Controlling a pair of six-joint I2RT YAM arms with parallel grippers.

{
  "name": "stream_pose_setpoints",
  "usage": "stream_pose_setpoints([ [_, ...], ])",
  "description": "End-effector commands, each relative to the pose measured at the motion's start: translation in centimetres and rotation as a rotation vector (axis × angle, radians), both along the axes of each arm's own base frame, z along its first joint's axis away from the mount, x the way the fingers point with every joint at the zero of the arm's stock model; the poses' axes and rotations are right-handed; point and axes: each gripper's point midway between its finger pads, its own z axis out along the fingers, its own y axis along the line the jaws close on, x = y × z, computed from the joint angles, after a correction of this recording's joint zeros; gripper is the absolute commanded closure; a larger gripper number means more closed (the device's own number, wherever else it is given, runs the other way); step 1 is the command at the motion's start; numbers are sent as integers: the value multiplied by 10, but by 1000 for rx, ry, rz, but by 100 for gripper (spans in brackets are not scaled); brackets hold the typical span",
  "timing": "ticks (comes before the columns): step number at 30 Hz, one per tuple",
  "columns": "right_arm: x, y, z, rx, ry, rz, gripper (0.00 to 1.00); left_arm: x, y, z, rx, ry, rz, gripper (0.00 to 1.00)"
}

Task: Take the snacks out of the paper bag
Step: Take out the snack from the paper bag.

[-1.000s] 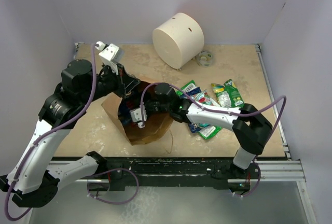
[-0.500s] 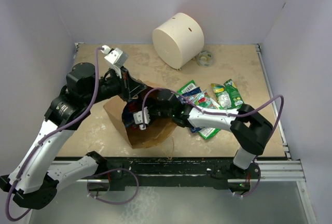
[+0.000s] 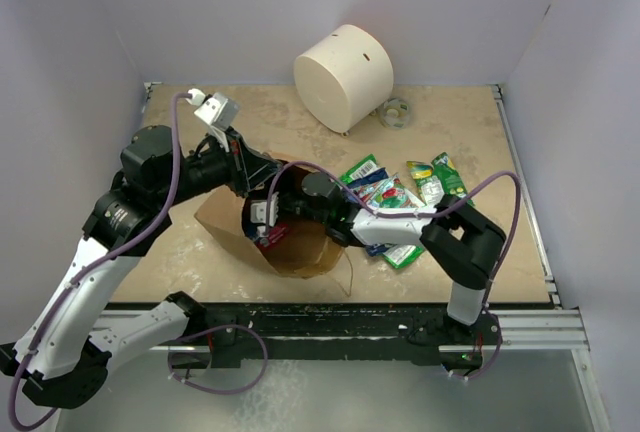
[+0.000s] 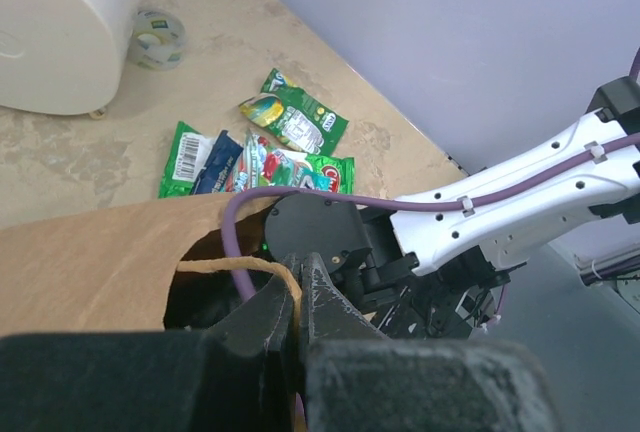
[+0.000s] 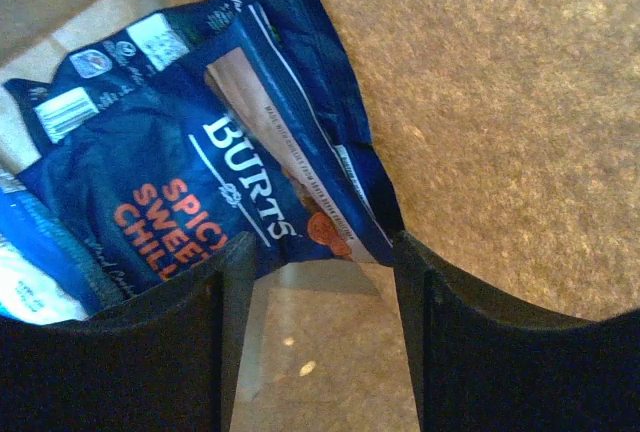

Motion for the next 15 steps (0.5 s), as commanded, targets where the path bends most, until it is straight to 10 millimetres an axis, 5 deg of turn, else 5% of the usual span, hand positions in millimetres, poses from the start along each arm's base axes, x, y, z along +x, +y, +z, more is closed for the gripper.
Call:
stream_pose_setpoints([
  [1, 10, 22, 26, 19, -136, 33, 39, -5, 0, 30, -58, -99, -20, 100],
  [10, 26, 40, 32, 5, -226, -11, 34, 2, 4, 25, -28, -65, 24, 100],
  [15, 26, 19, 29, -43, -222, -87, 35, 25, 33, 13, 56, -17, 241, 100],
])
